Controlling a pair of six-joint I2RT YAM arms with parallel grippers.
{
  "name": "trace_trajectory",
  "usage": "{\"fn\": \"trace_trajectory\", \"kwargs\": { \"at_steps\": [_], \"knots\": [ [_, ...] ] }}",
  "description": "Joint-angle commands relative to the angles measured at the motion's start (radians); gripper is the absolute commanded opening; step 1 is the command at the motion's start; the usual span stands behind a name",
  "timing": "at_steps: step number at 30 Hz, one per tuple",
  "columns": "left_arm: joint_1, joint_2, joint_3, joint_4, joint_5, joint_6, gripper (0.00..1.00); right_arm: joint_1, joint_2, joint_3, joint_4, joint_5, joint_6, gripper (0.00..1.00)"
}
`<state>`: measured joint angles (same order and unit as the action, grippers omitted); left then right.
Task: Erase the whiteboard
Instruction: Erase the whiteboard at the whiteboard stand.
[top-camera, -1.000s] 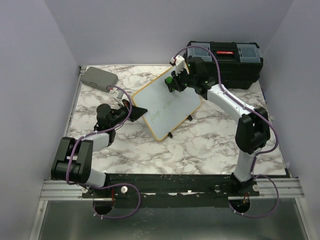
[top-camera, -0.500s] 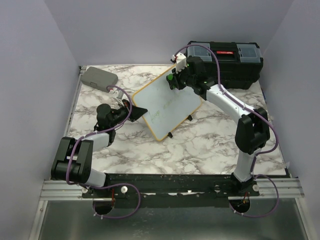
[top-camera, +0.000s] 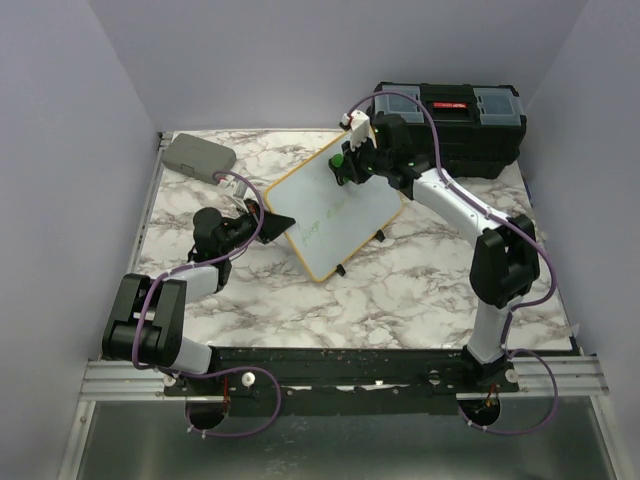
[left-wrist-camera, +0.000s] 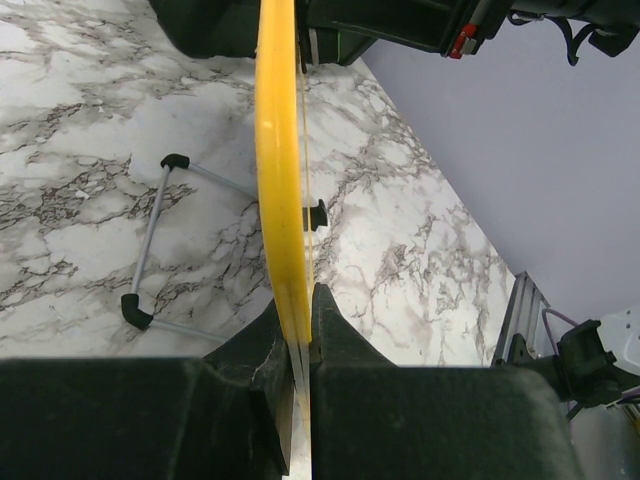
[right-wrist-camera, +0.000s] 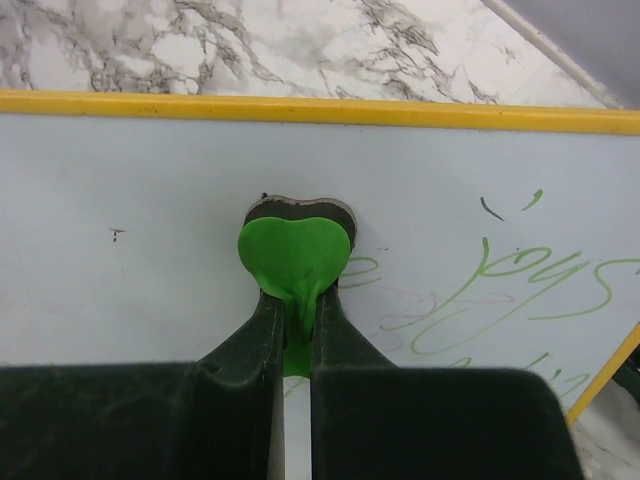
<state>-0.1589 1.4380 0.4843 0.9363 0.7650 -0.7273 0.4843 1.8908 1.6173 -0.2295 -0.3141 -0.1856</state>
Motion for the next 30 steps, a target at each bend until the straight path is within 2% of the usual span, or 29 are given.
{"fn": "trace_trajectory", "kwargs": {
  "at_steps": [1,7,9,13,16,23,30],
  "knots": [
    [-0.017,0.002,0.009,-0.012,0.105,0.062,0.00,-0.009,0.034,0.050,0.039,0.177,0.077,0.01],
    [-0.018,0.005,0.007,-0.005,0.106,0.059,0.00,-0.020,0.031,-0.003,0.008,0.192,0.031,0.01],
    [-0.018,0.005,0.008,-0.001,0.107,0.056,0.00,-0.020,0.028,-0.035,-0.006,0.149,0.000,0.01],
    [-0.018,0.007,0.009,-0.001,0.106,0.055,0.00,-0.018,0.025,-0.087,-0.030,-0.051,-0.051,0.01],
    [-0.018,0.009,0.009,0.001,0.107,0.056,0.00,-0.005,0.021,-0.109,0.002,-0.099,-0.035,0.01],
    [-0.019,0.009,0.017,-0.013,0.108,0.059,0.00,-0.002,-0.040,-0.130,0.191,-0.058,0.062,0.01],
    [-0.022,0.010,0.023,-0.022,0.108,0.062,0.00,-0.002,-0.035,-0.066,0.186,0.044,0.083,0.01]
  ]
}}
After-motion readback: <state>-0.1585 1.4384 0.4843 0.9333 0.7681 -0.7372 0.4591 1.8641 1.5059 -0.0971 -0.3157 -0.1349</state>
